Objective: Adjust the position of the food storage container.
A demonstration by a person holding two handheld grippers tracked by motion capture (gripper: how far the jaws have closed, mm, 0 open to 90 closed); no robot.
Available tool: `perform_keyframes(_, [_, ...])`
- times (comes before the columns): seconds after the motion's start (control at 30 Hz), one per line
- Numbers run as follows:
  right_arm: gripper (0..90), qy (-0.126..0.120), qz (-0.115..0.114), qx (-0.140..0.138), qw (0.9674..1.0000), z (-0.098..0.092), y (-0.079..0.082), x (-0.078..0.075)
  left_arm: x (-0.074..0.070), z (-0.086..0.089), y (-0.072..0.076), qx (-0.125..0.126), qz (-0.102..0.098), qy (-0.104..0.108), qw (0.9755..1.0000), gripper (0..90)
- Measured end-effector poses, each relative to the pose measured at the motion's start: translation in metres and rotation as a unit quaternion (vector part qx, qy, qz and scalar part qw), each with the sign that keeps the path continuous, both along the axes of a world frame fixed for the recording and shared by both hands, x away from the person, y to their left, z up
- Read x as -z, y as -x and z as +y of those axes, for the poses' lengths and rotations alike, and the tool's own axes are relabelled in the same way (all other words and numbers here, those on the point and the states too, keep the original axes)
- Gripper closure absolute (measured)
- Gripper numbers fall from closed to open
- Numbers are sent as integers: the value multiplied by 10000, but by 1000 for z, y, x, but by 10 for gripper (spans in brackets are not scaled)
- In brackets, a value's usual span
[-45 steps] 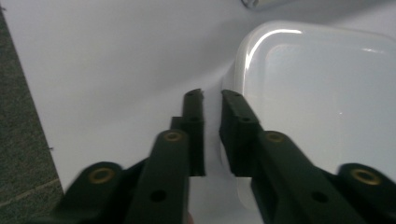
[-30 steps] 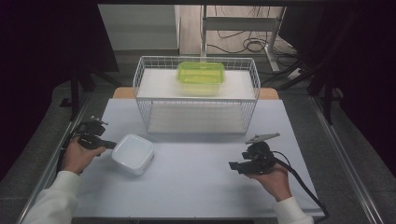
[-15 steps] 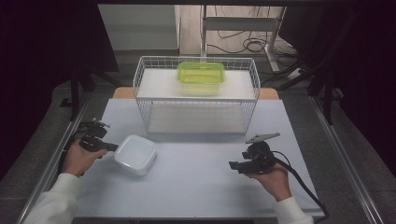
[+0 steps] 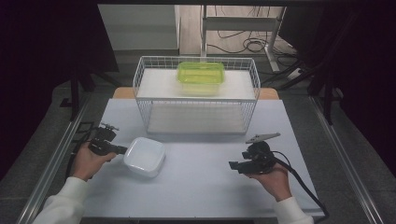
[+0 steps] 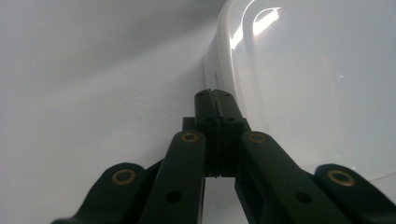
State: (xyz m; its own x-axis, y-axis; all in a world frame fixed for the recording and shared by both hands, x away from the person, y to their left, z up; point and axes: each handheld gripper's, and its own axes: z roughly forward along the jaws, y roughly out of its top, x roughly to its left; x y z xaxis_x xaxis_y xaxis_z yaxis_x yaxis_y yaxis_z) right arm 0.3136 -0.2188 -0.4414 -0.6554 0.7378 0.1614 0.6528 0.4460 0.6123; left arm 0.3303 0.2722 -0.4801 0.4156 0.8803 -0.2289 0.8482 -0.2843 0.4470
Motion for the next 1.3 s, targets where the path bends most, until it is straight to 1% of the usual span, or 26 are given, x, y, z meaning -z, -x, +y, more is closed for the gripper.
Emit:
perform_keyframes(0.23, [292,-11,5,-15,10000,0,0,0,1,-13,4,131,7,89,9999,899])
perform_keyframes(0.37, [292,-6,1,-36,10000,1,0,1,2,-26,8,248,20,99,9996,899])
perform_keyframes(0.4, [292,-6,1,-36,10000,1,0,1,2,-26,8,248,20,99,9996,899])
perform_keyframes(0.43, [292,9,4,-29,10000,1,0,1,2,-31,9,285,20,134,9995,899])
perform_keyframes(0.47, [292,9,4,-29,10000,1,0,1,2,-31,9,285,20,134,9995,899])
perform_keyframes(0.5, [292,4,2,-36,10000,1,0,1,3,-36,11,332,40,161,9993,899])
perform_keyframes(0.57, [292,5,-11,-46,10000,1,0,1,3,-38,12,319,50,178,9993,899])
perform_keyframes(0.6, [292,10,-3,-38,10000,1,0,1,4,-44,13,384,63,228,9990,899])
perform_keyframes(0.63, [292,11,0,-42,10000,1,0,2,4,-46,13,430,72,206,9988,899])
perform_keyframes(0.7, [292,15,2,-45,10000,1,0,2,4,-50,14,440,73,201,9988,899])
perform_keyframes(0.8, [293,18,17,-35,10000,2,0,2,6,-59,15,446,101,304,9985,899])
perform_keyframes(0.87, [292,28,16,-41,10000,2,0,3,8,-67,15,543,115,194,9983,899])
perform_keyframes(0.9, [292,28,19,-41,10000,2,-1,3,8,-72,16,525,109,216,9983,898])
perform_keyframes(0.93, [292,38,27,-47,10000,2,-1,3,8,-74,16,533,129,269,9981,899])
perform_keyframes(0.97, [292,53,32,-45,10000,2,0,3,9,-77,16,574,136,287,9978,898])
perform_keyframes(1.0, [292,53,32,-45,10000,2,0,3,9,-79,16,563,135,298,9979,898])
perform_keyframes(1.03, [292,54,27,-46,10000,2,-1,3,9,-84,17,644,162,318,9973,899])
perform_keyframes(1.1, [292,55,27,-49,10000,2,-1,3,9,-87,17,671,193,354,9969,899])
perform_keyframes(1.17, [293,56,27,-51,10000,2,-1,3,9,-94,18,722,179,341,9966,898])
perform_keyframes(1.2, [293,56,27,-51,10000,2,-1,3,9,-94,18,722,179,341,9966,899])
perform_keyframes(1.27, [292,53,30,-51,10000,2,-1,3,9,-100,18,778,178,342,9962,899])
perform_keyframes(1.3, [292,51,31,-53,10000,2,-1,3,9,-104,18,795,196,374,9959,899])
